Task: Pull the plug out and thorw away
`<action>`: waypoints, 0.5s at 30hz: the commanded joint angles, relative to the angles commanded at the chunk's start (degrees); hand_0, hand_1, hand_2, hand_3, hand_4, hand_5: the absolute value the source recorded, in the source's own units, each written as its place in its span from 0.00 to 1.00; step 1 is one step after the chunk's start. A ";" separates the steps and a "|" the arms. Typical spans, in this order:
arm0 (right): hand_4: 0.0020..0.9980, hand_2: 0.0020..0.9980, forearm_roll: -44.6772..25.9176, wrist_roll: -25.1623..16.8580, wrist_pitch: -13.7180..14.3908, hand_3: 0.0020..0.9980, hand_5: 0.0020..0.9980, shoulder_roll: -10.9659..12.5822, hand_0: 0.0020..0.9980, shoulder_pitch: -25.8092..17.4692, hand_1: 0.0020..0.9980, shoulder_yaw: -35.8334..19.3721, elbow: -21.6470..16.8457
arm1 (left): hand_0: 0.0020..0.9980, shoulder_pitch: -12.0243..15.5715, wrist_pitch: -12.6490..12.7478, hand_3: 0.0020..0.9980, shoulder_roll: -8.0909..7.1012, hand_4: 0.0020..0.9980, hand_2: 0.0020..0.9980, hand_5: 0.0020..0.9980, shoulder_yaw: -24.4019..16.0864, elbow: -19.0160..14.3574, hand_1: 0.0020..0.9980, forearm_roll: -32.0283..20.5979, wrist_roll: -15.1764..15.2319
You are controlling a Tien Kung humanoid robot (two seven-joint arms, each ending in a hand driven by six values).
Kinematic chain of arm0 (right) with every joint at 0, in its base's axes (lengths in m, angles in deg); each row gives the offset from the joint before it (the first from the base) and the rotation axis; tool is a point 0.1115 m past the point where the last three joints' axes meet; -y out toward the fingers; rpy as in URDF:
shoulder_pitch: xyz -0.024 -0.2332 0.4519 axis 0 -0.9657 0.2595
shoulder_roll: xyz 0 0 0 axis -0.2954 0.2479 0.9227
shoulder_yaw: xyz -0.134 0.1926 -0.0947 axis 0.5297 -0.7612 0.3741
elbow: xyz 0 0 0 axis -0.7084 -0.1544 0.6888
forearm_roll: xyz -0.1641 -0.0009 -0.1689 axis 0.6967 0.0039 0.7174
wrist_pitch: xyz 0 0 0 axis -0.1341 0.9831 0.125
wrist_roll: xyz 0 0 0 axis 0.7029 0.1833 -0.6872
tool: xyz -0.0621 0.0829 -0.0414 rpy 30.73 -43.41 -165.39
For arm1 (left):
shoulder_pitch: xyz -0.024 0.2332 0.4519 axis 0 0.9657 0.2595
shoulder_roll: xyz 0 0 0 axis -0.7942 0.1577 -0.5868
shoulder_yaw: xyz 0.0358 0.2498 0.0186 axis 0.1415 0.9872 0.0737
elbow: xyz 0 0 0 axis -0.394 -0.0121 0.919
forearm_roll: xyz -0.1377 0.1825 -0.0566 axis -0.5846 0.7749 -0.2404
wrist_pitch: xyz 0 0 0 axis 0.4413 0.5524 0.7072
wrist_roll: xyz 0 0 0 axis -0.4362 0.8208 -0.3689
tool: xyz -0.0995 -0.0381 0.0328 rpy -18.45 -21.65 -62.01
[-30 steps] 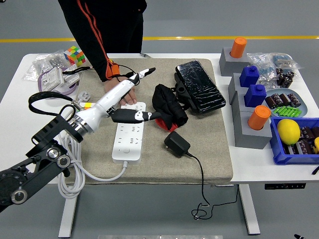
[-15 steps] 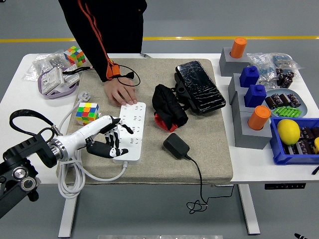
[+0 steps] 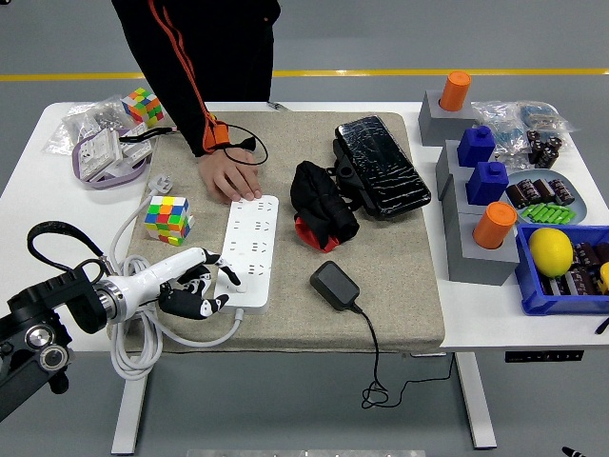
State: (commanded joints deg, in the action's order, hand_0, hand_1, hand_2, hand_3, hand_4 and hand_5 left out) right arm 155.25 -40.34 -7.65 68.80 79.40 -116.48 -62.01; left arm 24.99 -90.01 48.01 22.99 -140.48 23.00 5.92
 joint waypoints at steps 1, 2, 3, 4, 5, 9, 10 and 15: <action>0.99 0.62 -0.01 0.00 0.00 0.57 0.46 0.00 0.63 0.00 0.63 0.04 0.00 | 0.08 -0.06 0.02 0.60 0.05 0.55 0.13 0.00 0.04 0.02 0.07 -0.04 0.01; 0.99 0.62 0.01 0.00 0.01 0.57 0.46 -0.01 0.63 0.03 0.63 0.01 -0.01 | 0.08 -0.13 0.05 0.60 0.09 0.55 0.13 0.00 0.12 0.06 0.07 -0.01 0.07; 0.99 0.62 0.00 0.00 0.02 0.57 0.46 -0.02 0.63 0.05 0.63 -0.02 -0.02 | 0.07 -0.19 0.08 0.60 0.12 0.54 0.13 0.00 0.20 0.10 0.07 -0.01 0.11; 0.99 0.62 -0.06 -0.02 0.03 0.57 0.46 -0.02 0.63 0.07 0.63 0.02 -0.06 | 0.07 -0.29 0.16 0.60 0.18 0.54 0.13 0.00 0.36 0.24 0.07 -0.14 0.19; 0.99 0.62 -0.08 -0.04 0.05 0.57 0.46 -0.02 0.63 0.09 0.63 0.04 -0.09 | 0.07 -0.39 0.24 0.60 0.26 0.54 0.13 0.00 0.51 0.42 0.07 -0.17 0.28; 0.99 0.62 0.04 -0.03 0.05 0.57 0.46 -0.08 0.63 0.02 0.63 -0.10 -0.08 | 0.07 -0.72 0.38 0.60 0.90 0.54 0.13 0.00 0.85 1.09 0.07 -0.14 0.25; 0.99 0.62 0.07 -0.03 0.05 0.57 0.46 -0.10 0.63 -0.01 0.63 -0.15 -0.07 | 0.07 -0.79 0.40 0.60 1.01 0.54 0.13 0.00 0.91 1.22 0.07 -0.11 0.20; 0.99 0.62 0.19 -0.02 0.01 0.57 0.46 -0.17 0.63 -0.23 0.63 -0.33 -0.01 | 0.07 -1.61 0.22 0.61 1.73 0.54 0.13 0.00 1.54 2.66 0.07 -0.05 -1.34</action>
State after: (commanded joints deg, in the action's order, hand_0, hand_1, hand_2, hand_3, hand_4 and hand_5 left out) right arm 155.43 -40.36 -7.63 68.63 79.18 -116.81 -62.03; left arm 23.38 -89.79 49.74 24.53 -137.83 22.95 4.59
